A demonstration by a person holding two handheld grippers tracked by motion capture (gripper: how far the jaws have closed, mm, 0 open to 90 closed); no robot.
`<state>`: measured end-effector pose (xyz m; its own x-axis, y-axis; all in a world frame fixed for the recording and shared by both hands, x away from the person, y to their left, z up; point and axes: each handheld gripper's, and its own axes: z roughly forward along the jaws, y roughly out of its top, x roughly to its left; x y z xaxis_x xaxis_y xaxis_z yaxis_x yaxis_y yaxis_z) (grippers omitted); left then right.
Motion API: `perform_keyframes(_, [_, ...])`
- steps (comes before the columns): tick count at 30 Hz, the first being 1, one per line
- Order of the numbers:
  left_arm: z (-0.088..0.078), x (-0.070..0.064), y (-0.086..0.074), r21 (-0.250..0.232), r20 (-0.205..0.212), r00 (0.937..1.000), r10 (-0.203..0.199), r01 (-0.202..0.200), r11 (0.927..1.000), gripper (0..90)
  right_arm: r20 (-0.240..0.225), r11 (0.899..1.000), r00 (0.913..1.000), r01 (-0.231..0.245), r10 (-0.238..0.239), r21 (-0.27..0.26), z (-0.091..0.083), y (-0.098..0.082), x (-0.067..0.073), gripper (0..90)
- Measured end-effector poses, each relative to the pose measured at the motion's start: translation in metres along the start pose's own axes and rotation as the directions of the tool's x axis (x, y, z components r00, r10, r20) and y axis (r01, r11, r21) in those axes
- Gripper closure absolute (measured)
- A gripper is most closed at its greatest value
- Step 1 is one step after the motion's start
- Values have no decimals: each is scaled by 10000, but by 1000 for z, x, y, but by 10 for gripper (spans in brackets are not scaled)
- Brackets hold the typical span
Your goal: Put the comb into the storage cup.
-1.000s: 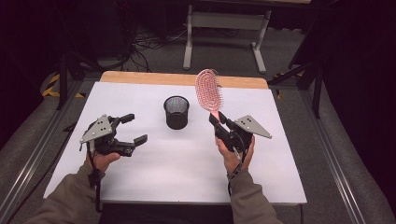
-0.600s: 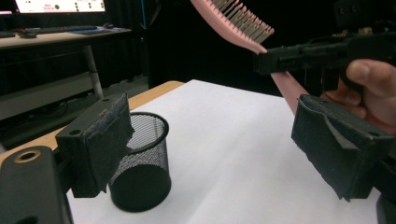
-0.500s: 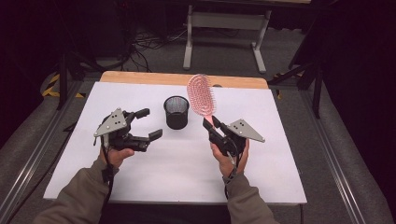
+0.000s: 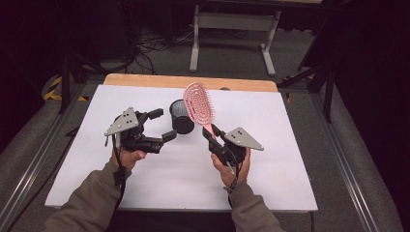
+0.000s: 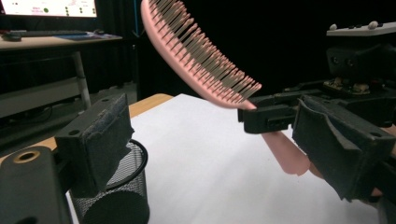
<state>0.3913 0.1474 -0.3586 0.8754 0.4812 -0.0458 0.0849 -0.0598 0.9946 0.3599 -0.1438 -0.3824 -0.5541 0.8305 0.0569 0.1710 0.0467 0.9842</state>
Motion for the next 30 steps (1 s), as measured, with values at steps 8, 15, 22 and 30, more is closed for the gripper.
perform_keyframes(8, [2,-1,3,-134,-105,9999,18,-19,9999,110,-149,9998,9997,191,-190,83,3,-3,6,700])
perform_keyframes(15, [7,-5,5,-174,-51,10000,86,-87,9998,128,-282,9991,9988,401,-396,154,6,-6,15,700])
perform_keyframes(22, [10,-7,8,-295,50,10000,-85,87,9995,135,-326,9980,9976,614,-610,122,6,-7,18,700])
perform_keyframes(30, [13,-7,7,-252,-1,9999,-117,117,9996,121,-414,9955,9949,925,-917,189,8,-10,25,700])
